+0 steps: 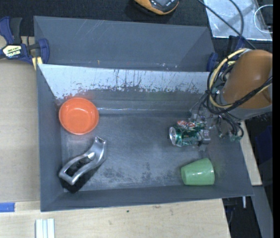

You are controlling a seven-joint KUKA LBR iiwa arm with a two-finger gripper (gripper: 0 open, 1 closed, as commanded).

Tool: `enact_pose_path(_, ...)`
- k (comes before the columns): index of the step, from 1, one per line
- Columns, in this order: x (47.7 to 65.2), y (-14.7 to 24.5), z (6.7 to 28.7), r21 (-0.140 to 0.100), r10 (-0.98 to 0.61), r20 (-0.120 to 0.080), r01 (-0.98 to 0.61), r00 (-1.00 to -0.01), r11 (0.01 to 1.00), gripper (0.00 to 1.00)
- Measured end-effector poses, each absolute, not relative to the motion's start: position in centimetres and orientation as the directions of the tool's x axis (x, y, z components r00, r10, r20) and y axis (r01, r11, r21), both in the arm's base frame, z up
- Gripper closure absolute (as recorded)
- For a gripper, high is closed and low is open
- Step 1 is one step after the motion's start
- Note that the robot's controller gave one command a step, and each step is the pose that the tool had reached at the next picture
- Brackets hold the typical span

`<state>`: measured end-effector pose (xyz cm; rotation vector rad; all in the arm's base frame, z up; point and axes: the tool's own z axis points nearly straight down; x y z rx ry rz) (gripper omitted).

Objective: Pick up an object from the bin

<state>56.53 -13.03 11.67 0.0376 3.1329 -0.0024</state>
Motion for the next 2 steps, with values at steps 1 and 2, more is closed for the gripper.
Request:
enact_pose_path(1,56.6,-13.0,12.5,-0.002,0.024,-0.010,0.024,-1.000,1.000,1.00)
enact_pose_path(2,56.5,-13.0,13.7,-0.001,0.024,-0.009,0.024,-1.000,1.000,1.00)
